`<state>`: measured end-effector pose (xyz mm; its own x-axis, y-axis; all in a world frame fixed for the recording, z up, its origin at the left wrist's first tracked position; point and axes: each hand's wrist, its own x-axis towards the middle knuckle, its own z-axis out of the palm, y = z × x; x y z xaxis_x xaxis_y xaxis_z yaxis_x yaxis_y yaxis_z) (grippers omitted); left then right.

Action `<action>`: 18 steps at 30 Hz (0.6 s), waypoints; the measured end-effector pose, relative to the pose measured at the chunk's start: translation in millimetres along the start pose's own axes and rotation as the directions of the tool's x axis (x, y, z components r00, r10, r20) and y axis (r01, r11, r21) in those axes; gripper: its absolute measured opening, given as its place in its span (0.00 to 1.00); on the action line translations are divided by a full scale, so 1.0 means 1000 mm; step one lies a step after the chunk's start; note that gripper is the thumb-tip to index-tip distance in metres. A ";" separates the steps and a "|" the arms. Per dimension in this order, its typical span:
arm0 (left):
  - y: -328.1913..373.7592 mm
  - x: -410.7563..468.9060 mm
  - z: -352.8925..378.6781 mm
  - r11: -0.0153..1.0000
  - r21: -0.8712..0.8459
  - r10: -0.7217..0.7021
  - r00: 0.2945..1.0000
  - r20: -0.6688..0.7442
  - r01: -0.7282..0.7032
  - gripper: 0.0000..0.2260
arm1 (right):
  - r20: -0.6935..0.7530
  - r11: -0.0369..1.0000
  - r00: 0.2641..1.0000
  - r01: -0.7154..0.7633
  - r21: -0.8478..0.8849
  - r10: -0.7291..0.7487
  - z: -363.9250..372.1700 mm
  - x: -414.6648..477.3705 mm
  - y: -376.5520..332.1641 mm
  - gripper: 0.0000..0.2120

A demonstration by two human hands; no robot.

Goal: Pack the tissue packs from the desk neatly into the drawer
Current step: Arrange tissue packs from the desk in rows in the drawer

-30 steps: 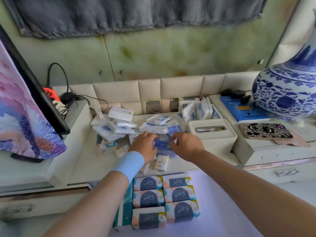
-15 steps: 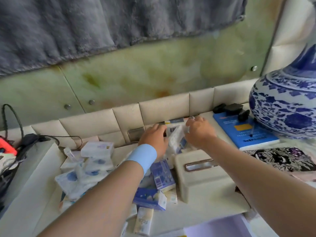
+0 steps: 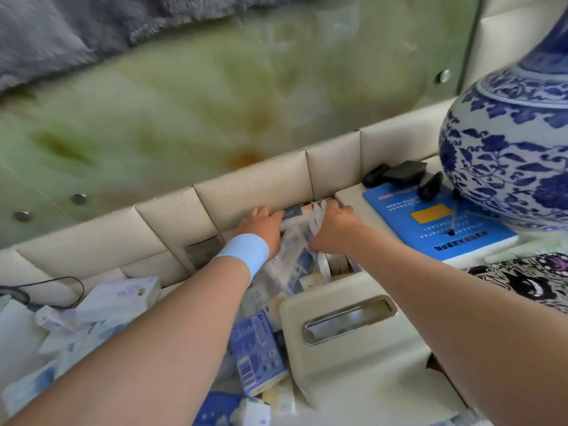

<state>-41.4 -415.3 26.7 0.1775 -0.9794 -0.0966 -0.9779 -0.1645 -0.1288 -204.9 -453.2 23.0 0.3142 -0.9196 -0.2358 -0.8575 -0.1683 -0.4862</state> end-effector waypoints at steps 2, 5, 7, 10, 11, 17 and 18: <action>0.000 0.001 -0.001 0.999 0.039 -0.030 1.000 0.002 0.029 0.23 | 0.028 1.000 0.999 -0.031 0.006 0.031 0.005 -0.002 0.003 0.49; 0.001 0.001 -0.002 0.999 0.012 -0.040 0.999 -0.001 0.040 0.22 | 0.090 0.998 0.995 -0.055 0.042 0.052 0.011 -0.005 0.004 0.48; 0.001 0.001 -0.002 0.998 -0.050 -0.035 0.999 -0.010 0.035 0.19 | 0.036 0.999 0.999 -0.041 0.031 0.040 0.012 -0.007 0.005 0.45; 0.005 -0.001 -0.002 0.999 -0.045 -0.029 0.998 -0.063 0.027 0.17 | -0.015 0.999 1.000 -0.013 0.030 0.013 0.009 -0.008 0.006 0.40; 0.005 -0.001 -0.002 0.999 -0.034 -0.030 0.997 -0.075 0.027 0.19 | -0.013 0.999 1.000 -0.010 0.034 0.010 0.006 -0.009 0.007 0.39; 0.001 0.006 -0.001 0.992 0.109 -0.048 0.996 -0.075 0.056 0.21 | 0.024 0.998 0.998 0.060 0.014 -0.060 -0.020 -0.015 0.003 0.23; 0.000 0.005 -0.002 0.991 0.115 -0.053 0.994 -0.091 0.063 0.19 | 0.010 0.997 0.998 0.068 0.032 -0.068 -0.022 -0.015 0.002 0.24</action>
<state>-40.6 -420.8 27.7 0.2180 -0.9759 0.0009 -0.9457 -0.2115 -0.2468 -220.1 -447.8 44.4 0.3764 -0.9022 -0.2108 -0.8208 -0.2192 -0.5274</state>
